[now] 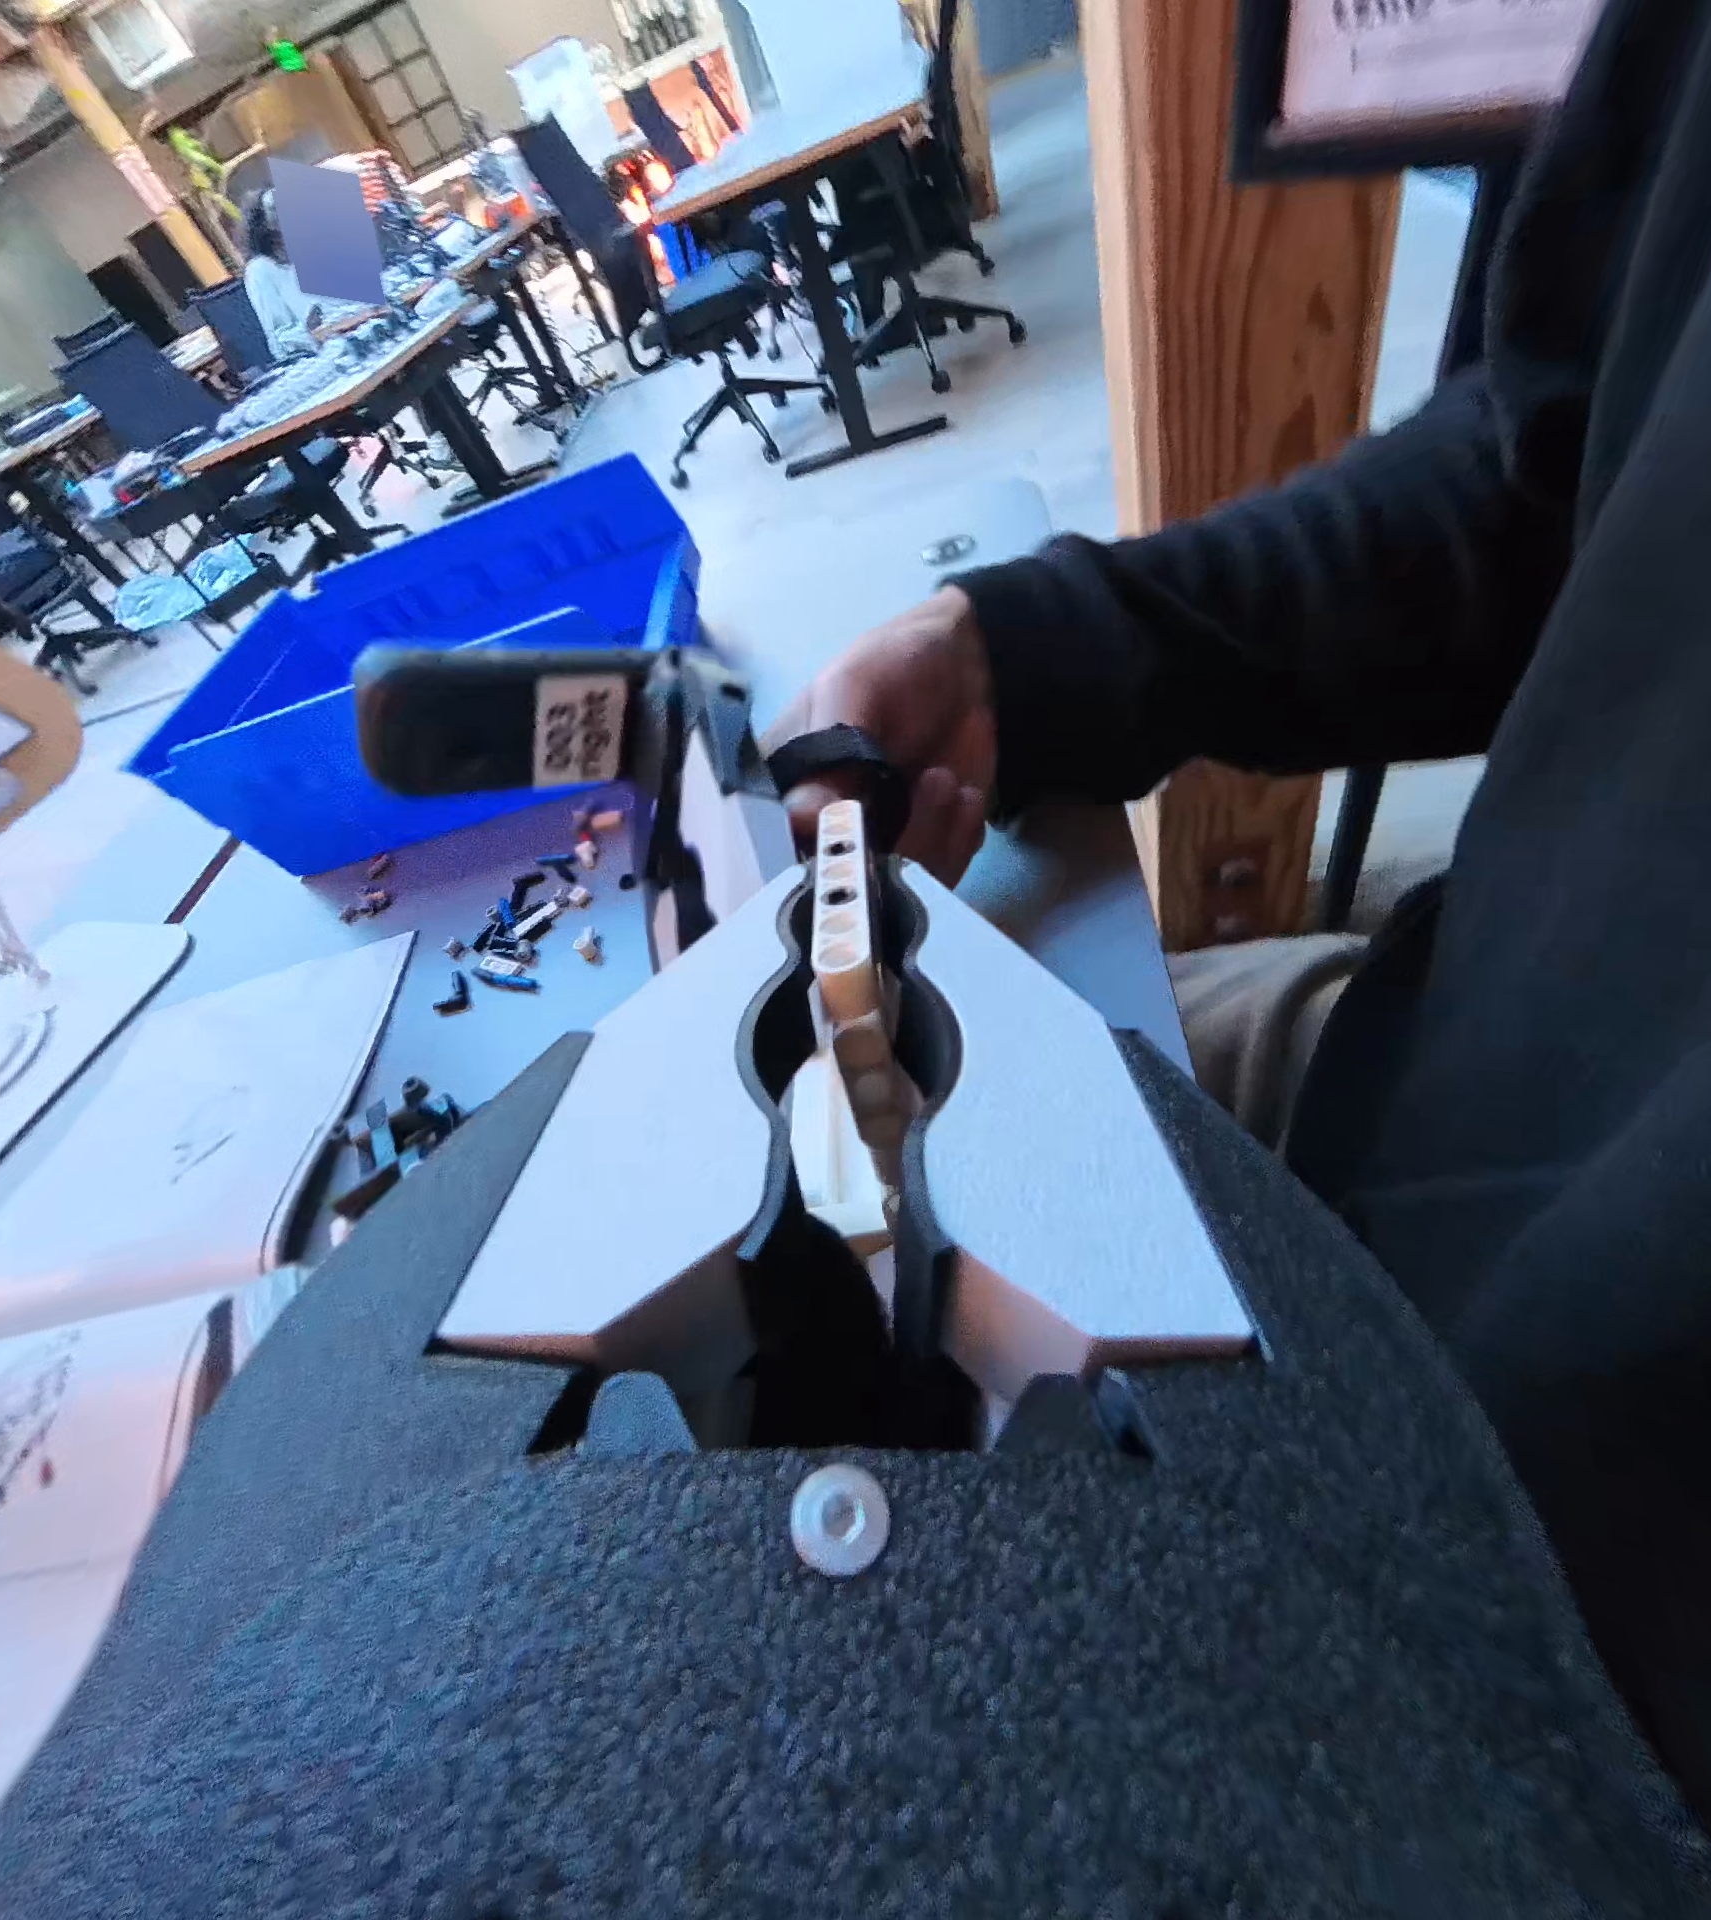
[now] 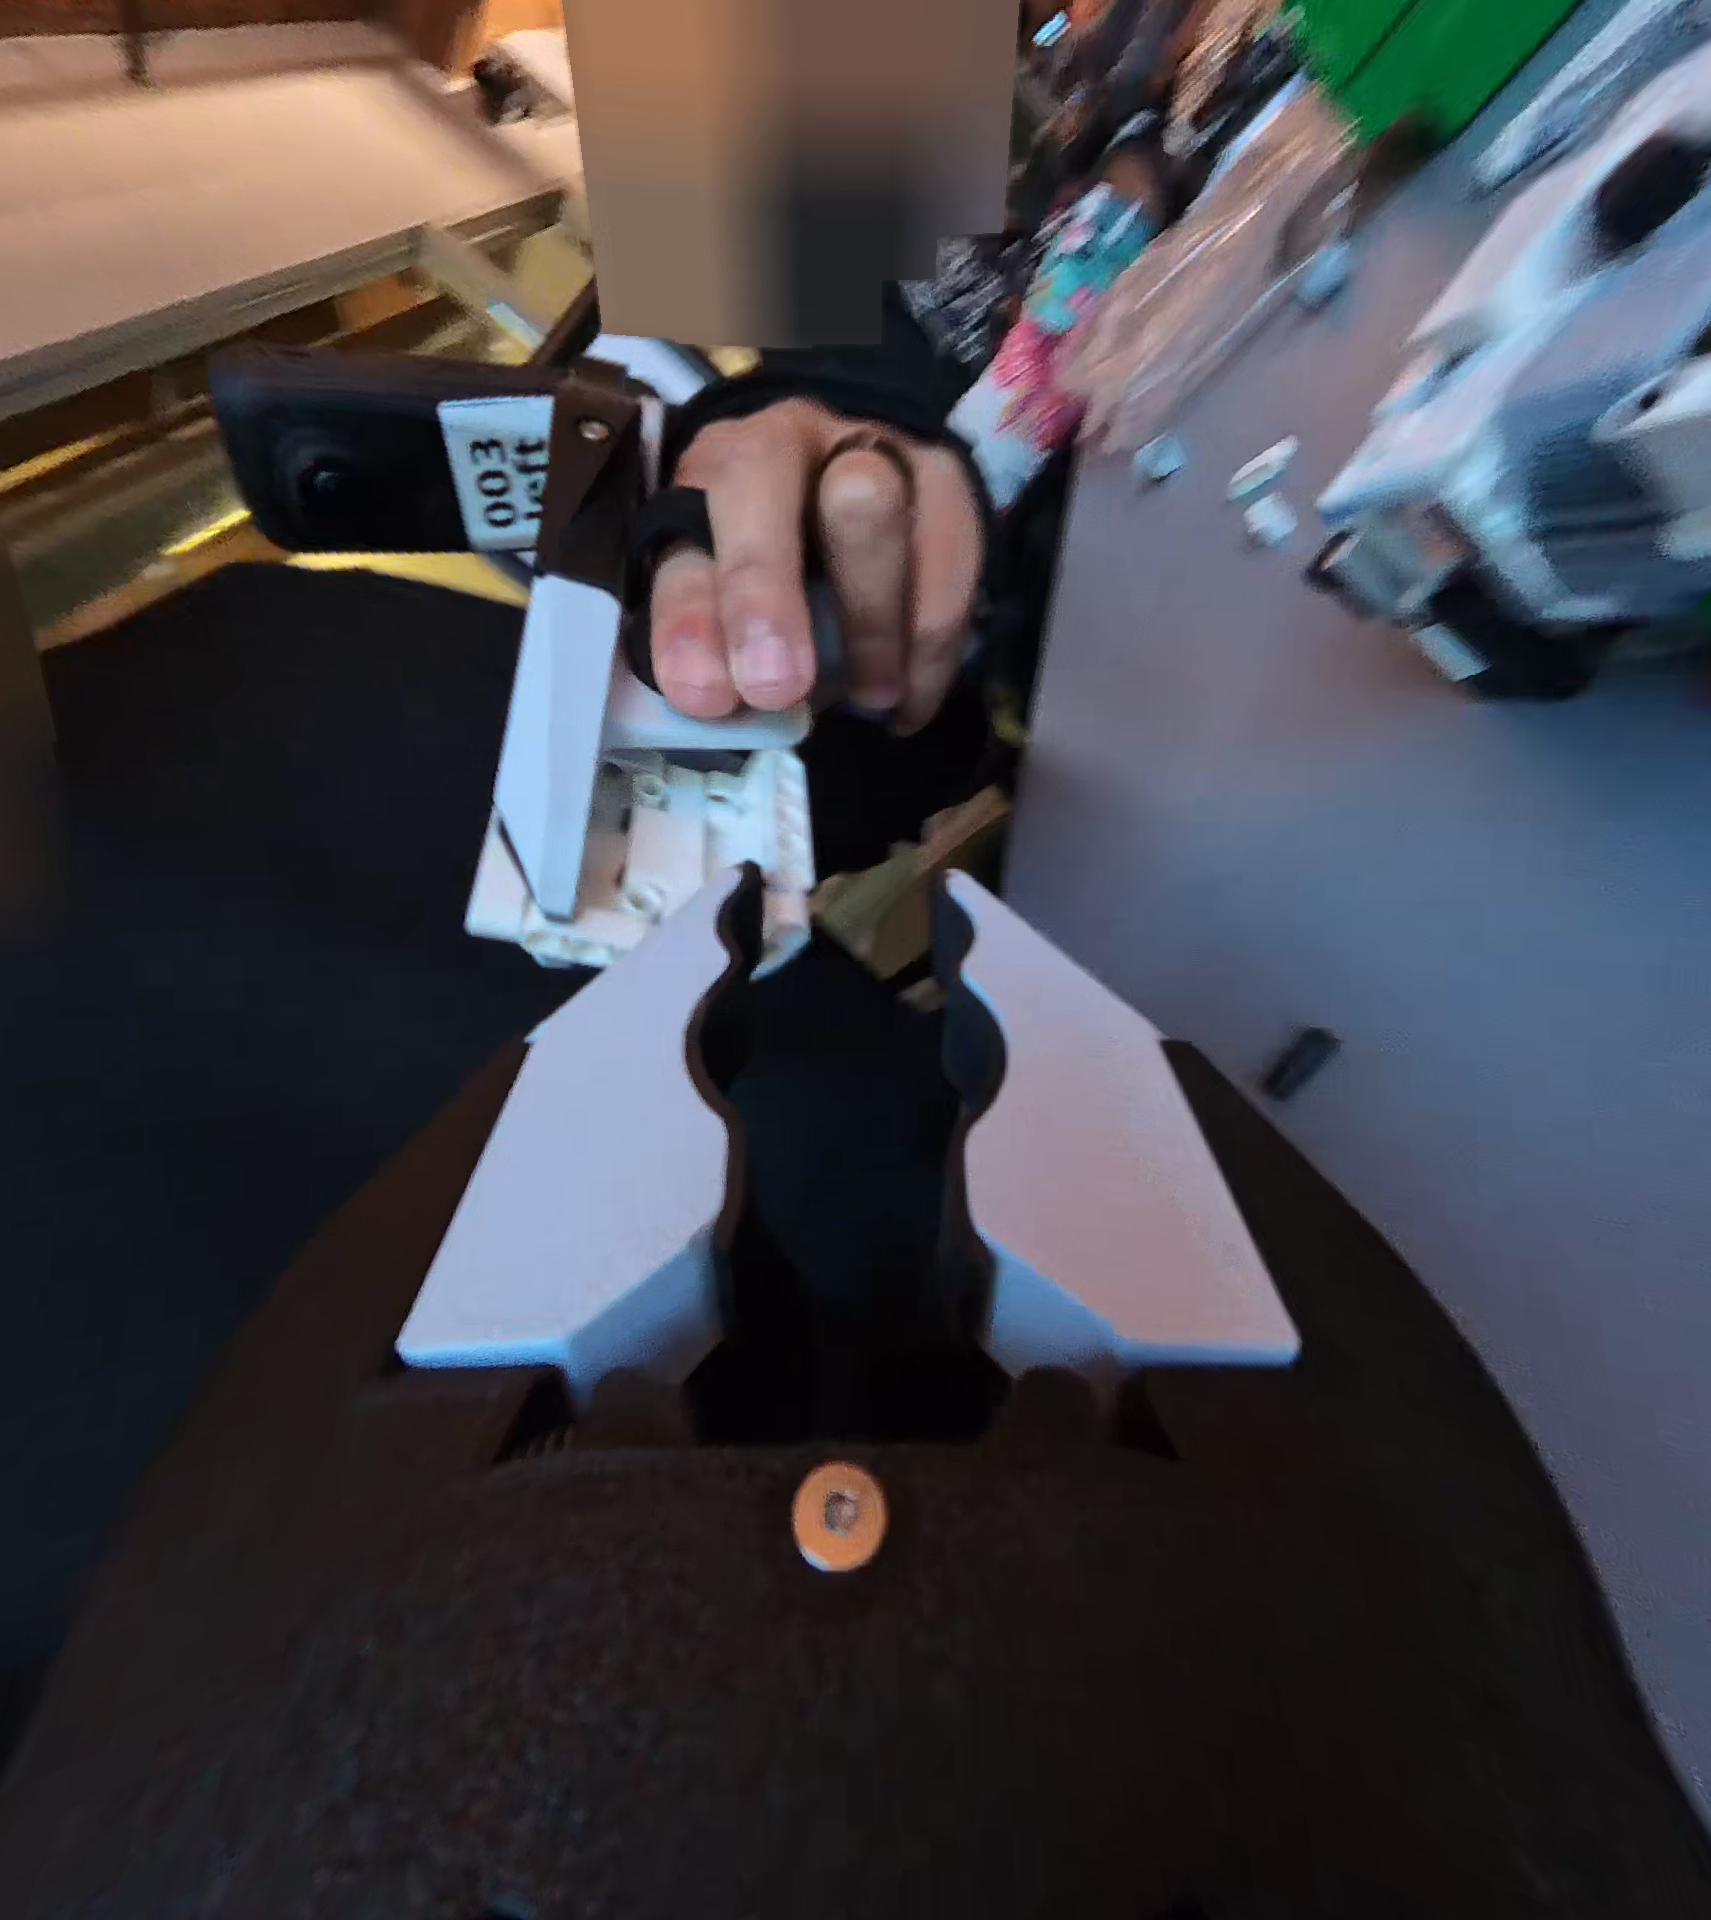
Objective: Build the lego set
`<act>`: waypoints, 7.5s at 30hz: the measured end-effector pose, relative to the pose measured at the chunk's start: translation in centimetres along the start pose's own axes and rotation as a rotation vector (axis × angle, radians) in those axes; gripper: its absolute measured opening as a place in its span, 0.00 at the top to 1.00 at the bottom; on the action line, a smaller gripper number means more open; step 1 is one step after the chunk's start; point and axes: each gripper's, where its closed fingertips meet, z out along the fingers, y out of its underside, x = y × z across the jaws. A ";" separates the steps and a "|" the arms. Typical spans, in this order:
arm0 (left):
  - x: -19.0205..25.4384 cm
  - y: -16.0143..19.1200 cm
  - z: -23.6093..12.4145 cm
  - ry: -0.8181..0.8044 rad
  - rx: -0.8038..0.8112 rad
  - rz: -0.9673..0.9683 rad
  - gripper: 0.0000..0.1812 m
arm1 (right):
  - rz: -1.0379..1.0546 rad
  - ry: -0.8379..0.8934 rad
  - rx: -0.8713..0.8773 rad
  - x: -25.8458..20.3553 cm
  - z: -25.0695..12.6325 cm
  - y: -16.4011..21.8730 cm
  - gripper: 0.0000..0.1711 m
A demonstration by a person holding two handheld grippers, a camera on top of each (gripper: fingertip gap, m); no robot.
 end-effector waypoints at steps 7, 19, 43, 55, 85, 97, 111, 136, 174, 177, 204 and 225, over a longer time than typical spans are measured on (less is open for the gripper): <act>-2.9 0.1 -1.7 0.024 0.098 -0.417 0.95 | -0.517 0.219 0.182 -4.8 -1.2 -3.9 0.83; -2.8 -0.5 -1.6 0.047 0.211 -0.536 0.96 | -0.560 0.196 0.224 -5.2 -0.8 -4.1 0.96; -3.4 -1.2 -2.1 -0.008 0.376 -0.608 0.94 | -0.624 0.257 0.134 -4.4 0.3 -2.9 0.96; -4.1 -1.8 -2.5 -0.035 0.427 -0.619 0.92 | -0.614 0.198 0.236 -5.0 0.0 -3.7 0.96; -4.9 -1.0 -2.7 -0.097 0.569 -0.708 0.96 | -0.546 0.166 0.295 -3.8 0.7 -3.7 0.96; -4.2 0.3 -2.0 -0.121 0.395 -0.460 0.96 | -0.558 0.178 0.216 -2.7 0.3 -2.8 0.96; -4.1 0.1 -2.3 -0.104 0.469 -0.500 0.96 | -0.543 0.157 0.235 -2.7 0.5 -2.7 0.96; -3.6 0.0 -2.5 -0.066 0.515 -0.576 0.96 | -0.593 0.130 0.275 -3.3 0.4 -2.9 0.96; -0.2 -0.8 -3.6 0.056 0.423 -0.217 0.92 | -1.132 0.260 0.179 -5.1 1.1 -0.8 0.96; 0.1 -0.8 -3.3 0.077 0.426 -0.243 0.94 | -1.130 0.251 0.183 -5.2 1.2 -0.8 0.96; -0.6 -1.1 -2.9 0.011 0.438 -0.298 0.97 | -1.060 0.224 0.222 -4.8 0.8 -1.0 0.96; -2.1 2.0 -2.7 -0.301 0.040 0.196 0.97 | -0.160 0.032 0.194 -1.5 1.7 -2.4 0.57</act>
